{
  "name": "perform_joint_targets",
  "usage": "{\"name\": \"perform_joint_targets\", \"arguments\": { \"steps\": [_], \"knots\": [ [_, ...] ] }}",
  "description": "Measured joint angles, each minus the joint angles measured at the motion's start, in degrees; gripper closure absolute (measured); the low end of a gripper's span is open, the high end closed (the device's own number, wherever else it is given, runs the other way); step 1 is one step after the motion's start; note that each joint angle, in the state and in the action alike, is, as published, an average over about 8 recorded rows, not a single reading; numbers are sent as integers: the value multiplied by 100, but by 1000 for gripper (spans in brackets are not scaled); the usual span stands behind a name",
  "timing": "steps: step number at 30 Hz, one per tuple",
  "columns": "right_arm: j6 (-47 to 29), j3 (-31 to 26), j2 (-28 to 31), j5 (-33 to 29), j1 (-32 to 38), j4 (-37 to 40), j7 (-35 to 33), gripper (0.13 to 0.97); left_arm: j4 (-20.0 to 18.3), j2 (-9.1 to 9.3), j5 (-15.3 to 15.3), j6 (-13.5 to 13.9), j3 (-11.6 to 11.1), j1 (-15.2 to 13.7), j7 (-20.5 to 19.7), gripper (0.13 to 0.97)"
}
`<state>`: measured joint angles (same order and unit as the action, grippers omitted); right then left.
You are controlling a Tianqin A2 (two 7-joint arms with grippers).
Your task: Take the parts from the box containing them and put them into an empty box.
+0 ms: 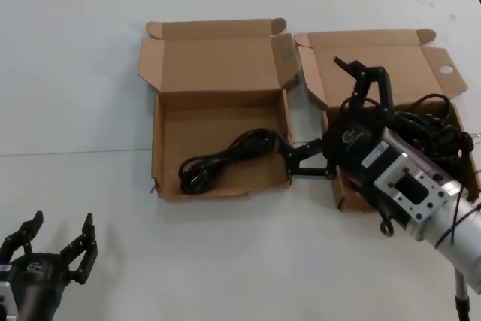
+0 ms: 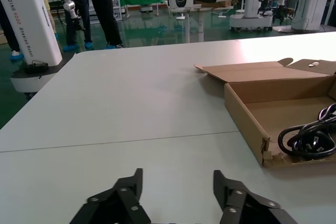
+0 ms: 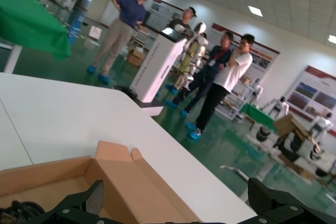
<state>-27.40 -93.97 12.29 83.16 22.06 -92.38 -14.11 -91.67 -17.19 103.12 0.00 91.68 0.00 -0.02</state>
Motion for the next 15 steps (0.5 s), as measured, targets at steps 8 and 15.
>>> {"name": "perform_joint_targets", "arguments": {
  "steps": [8,15],
  "knots": [
    [386,32,69,282,-311,10,0,129,0,0,0,0,0,0,0,543],
    [727,61,130,530,-585,19,0,129,0,0,0,0,0,0,0,385]
  ]
}}
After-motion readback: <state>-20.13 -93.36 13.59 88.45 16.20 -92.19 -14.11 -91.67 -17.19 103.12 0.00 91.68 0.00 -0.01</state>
